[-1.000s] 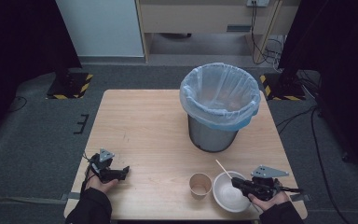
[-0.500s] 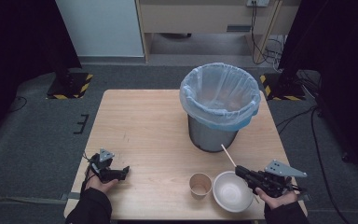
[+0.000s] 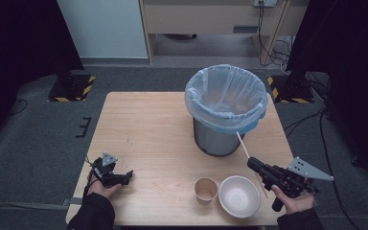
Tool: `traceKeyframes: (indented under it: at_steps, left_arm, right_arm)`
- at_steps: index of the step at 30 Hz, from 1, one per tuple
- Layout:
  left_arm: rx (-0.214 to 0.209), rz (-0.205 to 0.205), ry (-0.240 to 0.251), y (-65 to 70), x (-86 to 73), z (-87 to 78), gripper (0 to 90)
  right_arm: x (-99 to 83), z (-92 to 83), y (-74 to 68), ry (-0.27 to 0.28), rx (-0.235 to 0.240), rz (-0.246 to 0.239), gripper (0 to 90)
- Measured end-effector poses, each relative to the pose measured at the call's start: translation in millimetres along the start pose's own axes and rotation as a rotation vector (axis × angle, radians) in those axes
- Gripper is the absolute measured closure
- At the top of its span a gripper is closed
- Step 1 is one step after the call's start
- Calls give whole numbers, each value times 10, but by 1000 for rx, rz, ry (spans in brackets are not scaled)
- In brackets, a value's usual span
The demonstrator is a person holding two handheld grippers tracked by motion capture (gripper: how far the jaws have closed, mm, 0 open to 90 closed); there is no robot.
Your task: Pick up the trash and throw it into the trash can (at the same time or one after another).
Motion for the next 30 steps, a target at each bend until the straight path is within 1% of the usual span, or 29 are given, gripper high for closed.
traceKeyframes:
  at_steps: [7, 8, 9, 15, 18, 19, 20, 21, 22, 23, 24, 25, 26, 27, 30]
  left_arm:
    - [0, 0, 0, 0, 0, 0, 0]
    - [0, 0, 0, 0, 0, 0, 0]
    - [0, 0, 0, 0, 0, 0, 0]
    - [0, 0, -1, 0, 0, 0, 0]
    - [0, 0, 0, 0, 0, 0, 0]
    - [0, 0, 0, 0, 0, 0, 0]
    - [0, 0, 0, 0, 0, 0, 0]
    - [0, 0, 0, 0, 0, 0, 0]
    - [0, 0, 0, 0, 0, 0, 0]
    - [0, 0, 0, 0, 0, 0, 0]
    - [0, 0, 0, 0, 0, 0, 0]
    - [0, 0, 0, 0, 0, 0, 0]
    - [0, 0, -1, 0, 0, 0, 0]
    - [0, 0, -1, 0, 0, 0, 0]
    - [0, 0, 0, 0, 0, 0, 0]
  right_arm:
    - [236, 29, -16, 78, 14, -10, 859]
    - [327, 50, -26, 104, 19, -15, 859]
    - [327, 50, -26, 104, 19, -15, 859]
    - [620, 121, -62, 182, 29, -33, 859]
    - [795, 158, -81, 228, 26, -48, 859]
    - [795, 158, -81, 228, 26, -48, 859]
    - [838, 166, -87, 238, 24, -50, 859]
    - [925, 183, -92, 262, 23, -60, 859]
    - [925, 183, -92, 262, 23, -60, 859]
    - [967, 192, -96, 273, 21, -63, 859]
    - [1052, 213, -99, 297, 20, -66, 859]
    - [1052, 213, -99, 297, 20, -66, 859]
    - [1132, 236, -101, 316, 18, -72, 859]
    - [1132, 236, -101, 316, 18, -72, 859]
    - [1242, 275, -105, 339, 12, -83, 859]
Point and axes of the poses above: each handheld gripper's, and its own axes: z roughly forward along the jaws, x roughly out of its top, y roughly to its right, the point moved 3 cm from there along z, roughly forward along the jaws, and after that the axes turned 13 degrees about y, right-handed, at the moved point
